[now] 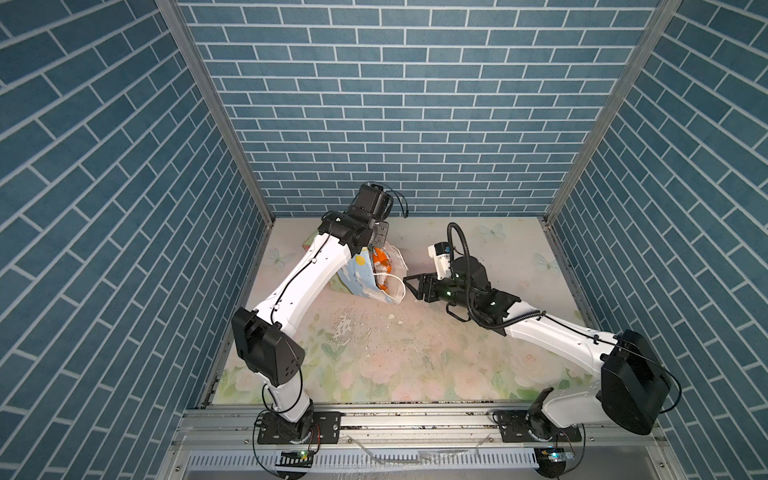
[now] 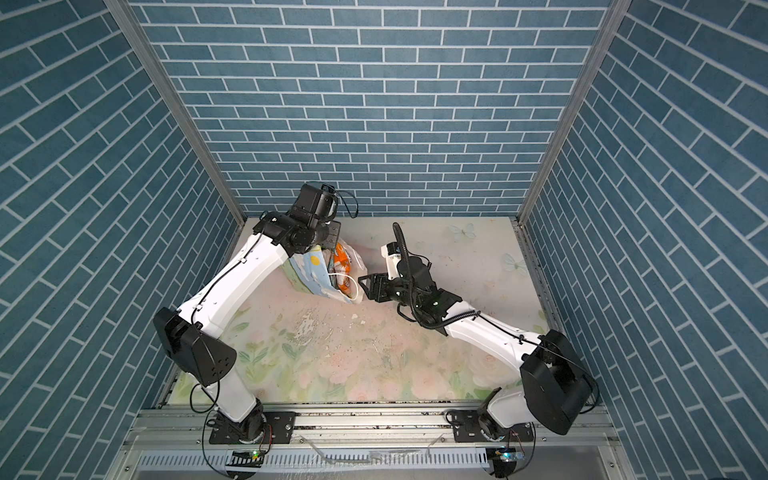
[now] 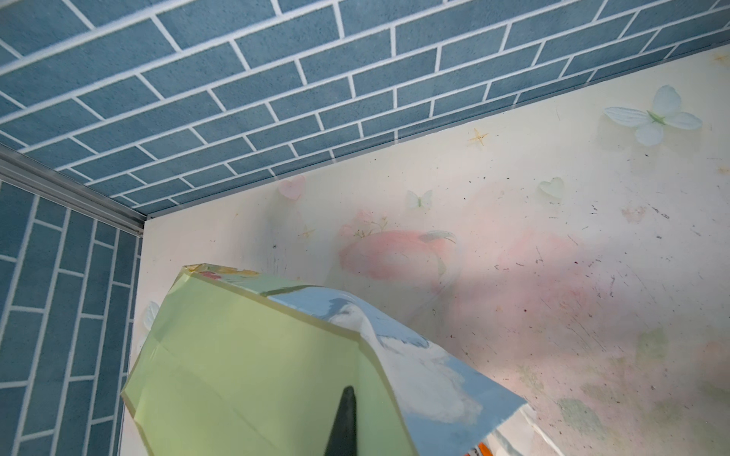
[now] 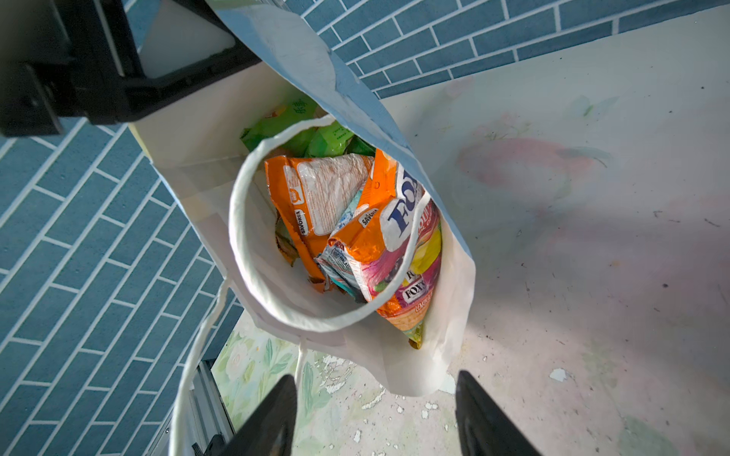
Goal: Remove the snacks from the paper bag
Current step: 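Hold the bag open with the left gripper and lower the right gripper into it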
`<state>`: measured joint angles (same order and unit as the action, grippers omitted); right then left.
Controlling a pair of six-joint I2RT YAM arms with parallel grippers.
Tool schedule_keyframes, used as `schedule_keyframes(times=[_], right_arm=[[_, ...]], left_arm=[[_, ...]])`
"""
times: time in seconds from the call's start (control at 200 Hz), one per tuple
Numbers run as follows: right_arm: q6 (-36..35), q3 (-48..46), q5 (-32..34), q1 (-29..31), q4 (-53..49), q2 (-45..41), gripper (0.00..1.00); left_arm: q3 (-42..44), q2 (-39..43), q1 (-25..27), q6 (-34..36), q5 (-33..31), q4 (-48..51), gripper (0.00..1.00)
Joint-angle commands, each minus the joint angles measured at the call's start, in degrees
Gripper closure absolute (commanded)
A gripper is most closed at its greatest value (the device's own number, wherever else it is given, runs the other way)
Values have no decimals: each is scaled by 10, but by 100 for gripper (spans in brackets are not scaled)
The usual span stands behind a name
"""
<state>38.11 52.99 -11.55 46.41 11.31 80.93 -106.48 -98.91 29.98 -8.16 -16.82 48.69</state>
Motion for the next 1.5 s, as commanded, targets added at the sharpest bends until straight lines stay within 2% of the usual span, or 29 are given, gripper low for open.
schedule_keyframes(times=[0.0, 0.465, 0.895, 1.39, 1.495], right_arm=[[-2, 23, 8, 7, 22, 12, 36], [-14, 65, 8, 22, 38, 71, 40], [-4, 73, 10, 34, 57, 85, 42], [-2, 71, 62, 34, 45, 87, 40], [-2, 71, 90, 34, 36, 87, 40]], left_arm=[[-31, 6, 9, -6, 11, -30, 100], [-32, -2, 18, -13, 26, -27, 100], [-61, -14, 30, -14, 31, -15, 100], [-32, 16, 42, -20, 49, -22, 100], [-25, 20, 42, -22, 53, -24, 100]])
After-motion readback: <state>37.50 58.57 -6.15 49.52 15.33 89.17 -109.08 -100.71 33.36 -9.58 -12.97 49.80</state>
